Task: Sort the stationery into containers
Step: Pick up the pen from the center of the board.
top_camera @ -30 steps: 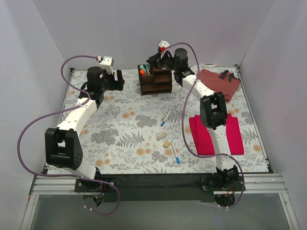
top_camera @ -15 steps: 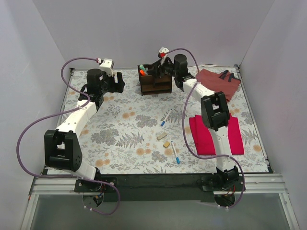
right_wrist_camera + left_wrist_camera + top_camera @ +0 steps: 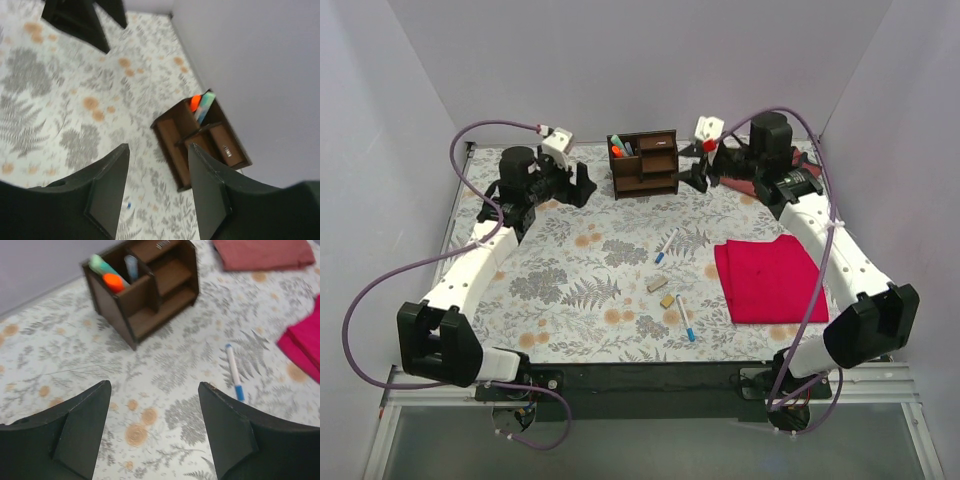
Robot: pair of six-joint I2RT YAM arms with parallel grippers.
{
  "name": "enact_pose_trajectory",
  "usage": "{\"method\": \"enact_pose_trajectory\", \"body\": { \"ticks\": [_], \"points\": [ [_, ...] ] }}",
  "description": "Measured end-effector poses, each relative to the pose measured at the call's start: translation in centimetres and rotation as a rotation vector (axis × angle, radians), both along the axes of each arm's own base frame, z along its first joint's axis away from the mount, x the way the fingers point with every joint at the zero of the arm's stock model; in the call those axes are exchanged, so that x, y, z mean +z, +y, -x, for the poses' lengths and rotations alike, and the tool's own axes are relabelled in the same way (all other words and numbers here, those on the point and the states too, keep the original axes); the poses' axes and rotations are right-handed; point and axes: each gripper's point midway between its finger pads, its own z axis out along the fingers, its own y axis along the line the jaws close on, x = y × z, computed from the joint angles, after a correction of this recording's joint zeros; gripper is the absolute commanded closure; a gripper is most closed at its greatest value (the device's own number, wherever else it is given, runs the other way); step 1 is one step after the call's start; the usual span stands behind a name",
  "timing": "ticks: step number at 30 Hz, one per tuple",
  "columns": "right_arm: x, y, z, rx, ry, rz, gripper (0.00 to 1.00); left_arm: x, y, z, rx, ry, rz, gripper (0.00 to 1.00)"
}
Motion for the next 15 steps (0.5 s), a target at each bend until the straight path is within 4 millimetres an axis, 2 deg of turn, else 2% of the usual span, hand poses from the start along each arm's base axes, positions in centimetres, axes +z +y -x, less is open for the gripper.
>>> {"method": "enact_pose_trajectory", "body": {
  "ticks": [1, 3, 4, 5, 8, 10, 13, 15],
  "points": [
    [-1.3, -0.3, 1.2, 0.025, 0.005, 0.043, 0.41, -0.6, -1.0, 0.7, -0.034, 0.019, -0.014, 0.29],
    [-5.1, -0.6, 2.9, 0.074, 0.041, 0.145, 0.41, -2.1, -2.8, 2.5, -0.099, 0.063, -0.024, 0.28],
    [-7.9, -0.7, 3.6, 0.109, 0.070, 0.217, 0.42, -3.2, -3.6, 3.8, -0.126, 0.099, -0.028, 0.27],
    [-9.8, -0.7, 4.0, 0.135, 0.094, 0.264, 0.43, -3.8, -3.9, 4.6, -0.135, 0.122, -0.031, 0.26],
    [-16.8, -0.4, 5.1, 0.244, 0.188, 0.443, 0.46, -5.3, -2.9, 6.6, -0.100, 0.191, -0.037, 0.26],
    [-20.5, 0.3, 5.9, 0.335, 0.244, 0.551, 0.46, -5.5, -1.8, 7.2, -0.065, 0.203, -0.032, 0.26],
    [-23.4, 1.5, 6.6, 0.443, 0.242, 0.650, 0.47, -5.9, -0.5, 8.2, -0.024, 0.217, -0.024, 0.26],
    [-24.7, 2.1, 7.4, 0.515, 0.205, 0.709, 0.48, -6.3, 0.1, 8.7, -0.005, 0.227, -0.019, 0.26]
  ]
}}
